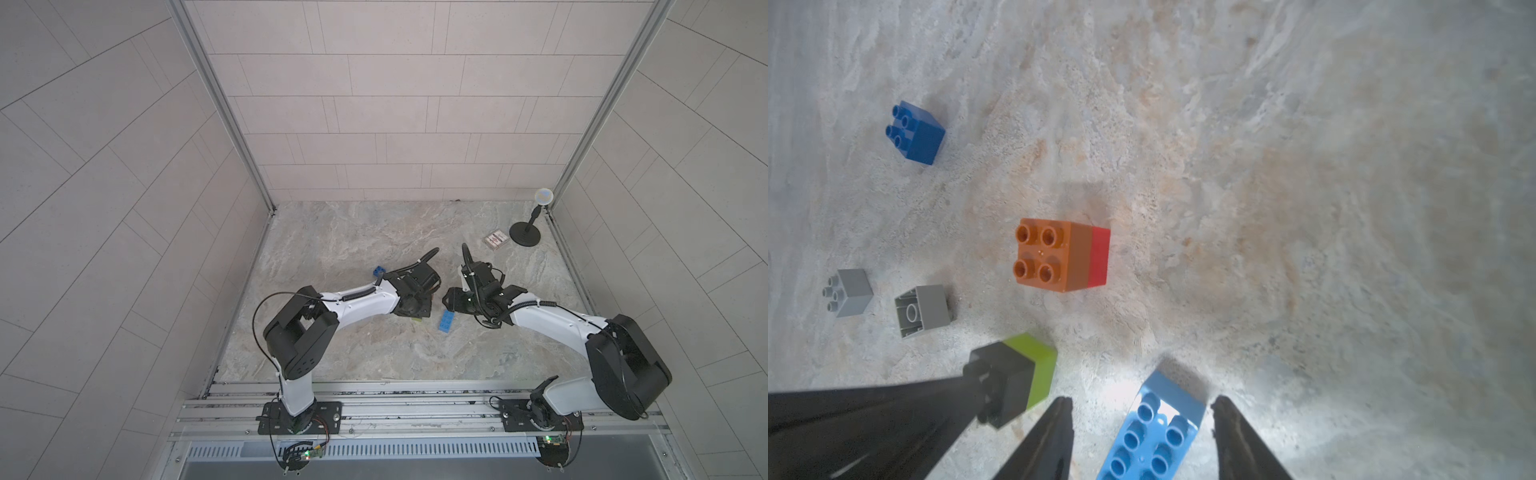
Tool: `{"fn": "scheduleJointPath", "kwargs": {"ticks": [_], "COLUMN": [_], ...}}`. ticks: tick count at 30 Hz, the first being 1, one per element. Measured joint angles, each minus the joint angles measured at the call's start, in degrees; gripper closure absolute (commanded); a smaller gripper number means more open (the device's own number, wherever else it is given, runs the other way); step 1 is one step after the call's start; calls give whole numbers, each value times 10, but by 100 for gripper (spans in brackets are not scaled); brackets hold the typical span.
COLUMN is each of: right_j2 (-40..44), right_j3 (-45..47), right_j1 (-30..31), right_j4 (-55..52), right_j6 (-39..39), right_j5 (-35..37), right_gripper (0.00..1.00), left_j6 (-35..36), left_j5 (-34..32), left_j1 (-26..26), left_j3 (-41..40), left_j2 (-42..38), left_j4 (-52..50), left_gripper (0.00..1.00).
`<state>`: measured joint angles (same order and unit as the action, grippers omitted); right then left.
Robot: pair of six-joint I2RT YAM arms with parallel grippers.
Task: Assemble the letter h with lego
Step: Move the lego brick at the center of the board.
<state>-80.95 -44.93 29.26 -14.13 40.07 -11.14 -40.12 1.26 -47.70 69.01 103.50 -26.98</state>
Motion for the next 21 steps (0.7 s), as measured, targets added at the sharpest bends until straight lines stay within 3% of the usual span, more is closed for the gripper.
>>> {"fn": "scheduleJointPath", "kwargs": {"ticks": [9,16,21], "right_j2": [38,-10,-59], "right_j3": [22,-13,-61], "right_j1": [72,110,128], "right_j4": [-103,-136,-163], "right_j6": [62,93,84], "right_j5": [63,77,84], "right_gripper": [35,34,36], "left_j6": [-4,15,21], "left_j5": [-36,-19,0], "left_j1": [57,58,58], "left_j3": [12,16,-6], "left_j2": [9,4,-43], "left_j4": [4,-9,-7], "left_gripper": [77,56,46]}}
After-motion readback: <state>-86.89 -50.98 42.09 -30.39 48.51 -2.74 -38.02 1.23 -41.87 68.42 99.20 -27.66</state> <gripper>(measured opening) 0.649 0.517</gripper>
